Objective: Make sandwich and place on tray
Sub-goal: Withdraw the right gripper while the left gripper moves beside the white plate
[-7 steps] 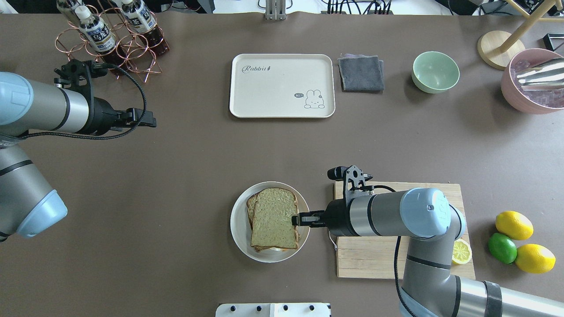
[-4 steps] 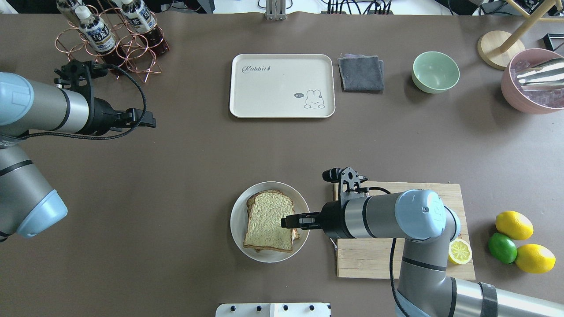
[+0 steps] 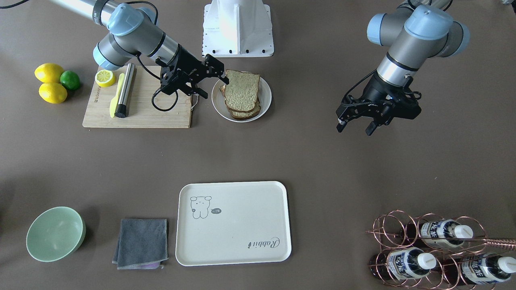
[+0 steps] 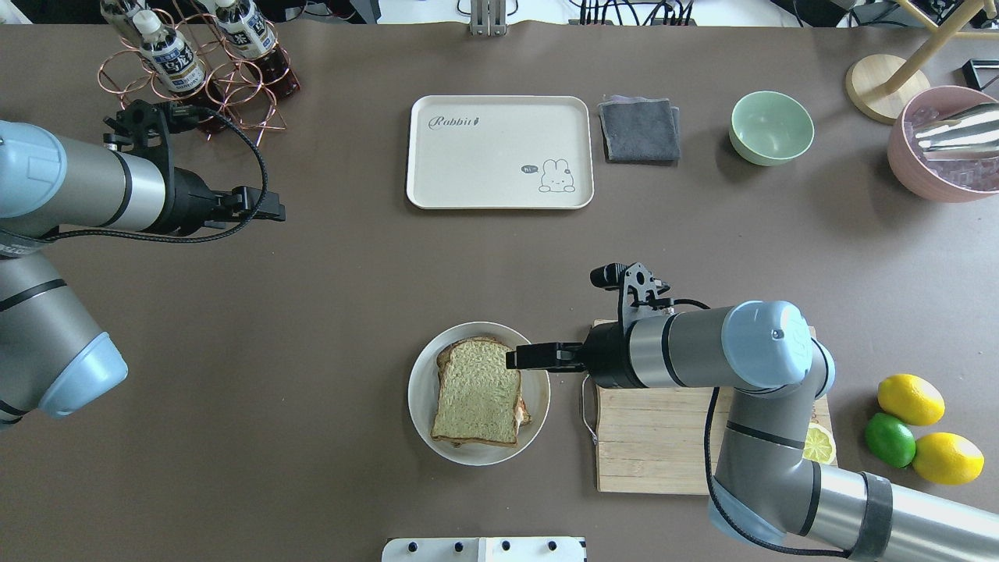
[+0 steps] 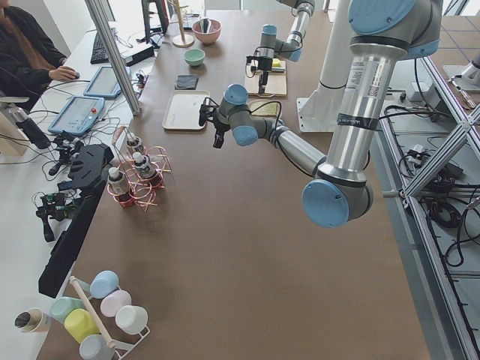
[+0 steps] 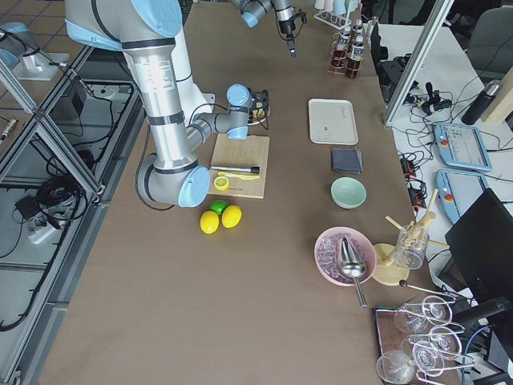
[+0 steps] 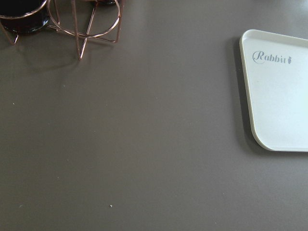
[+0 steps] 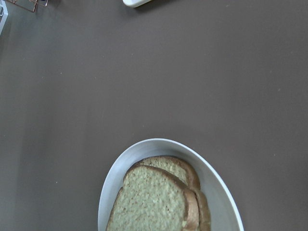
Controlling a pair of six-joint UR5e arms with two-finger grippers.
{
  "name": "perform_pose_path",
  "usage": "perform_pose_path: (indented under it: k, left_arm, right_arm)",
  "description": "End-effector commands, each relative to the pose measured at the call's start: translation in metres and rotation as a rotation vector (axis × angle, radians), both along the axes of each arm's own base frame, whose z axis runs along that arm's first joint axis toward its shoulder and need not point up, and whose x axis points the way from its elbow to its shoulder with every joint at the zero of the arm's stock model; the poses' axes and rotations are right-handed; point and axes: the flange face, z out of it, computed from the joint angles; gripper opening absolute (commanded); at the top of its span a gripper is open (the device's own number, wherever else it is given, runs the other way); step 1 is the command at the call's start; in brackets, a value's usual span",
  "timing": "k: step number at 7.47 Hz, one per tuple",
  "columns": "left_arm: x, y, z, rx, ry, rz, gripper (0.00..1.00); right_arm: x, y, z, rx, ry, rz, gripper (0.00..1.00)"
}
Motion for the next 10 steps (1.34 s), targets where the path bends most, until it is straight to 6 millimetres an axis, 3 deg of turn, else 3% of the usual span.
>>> perform_pose_path:
  k: [1,3,5,8,9,10]
  left_arm:
    - [0.036,0.018,-0.027,-0.042,0.057,-0.035,0.98]
    - [0.071,0.043,-0.047,-0.080,0.104,-0.057,0.98]
    - [0.110,0.086,-0.056,-0.079,0.118,-0.076,0.98]
    - [0.166,0.154,-0.058,-0.086,0.127,-0.092,0.97]
    - [0.184,0.180,-0.058,-0.094,0.130,-0.089,0.88]
    - [0.194,0.197,-0.057,-0.100,0.134,-0.091,0.72]
  right_arm:
    - [0.065,-0.073,0.007,-0.060,0.053,-0.021,0.99]
    - [0.135,-0.136,0.021,-0.160,0.134,-0.018,0.99]
    - [0.192,-0.171,0.055,-0.128,0.243,-0.012,0.99]
    - [0.255,-0.189,0.115,-0.075,0.354,0.005,0.99]
    - [0.270,-0.193,0.129,-0.058,0.386,0.004,0.99]
    - [0.280,-0.193,0.139,-0.042,0.406,0.002,0.99]
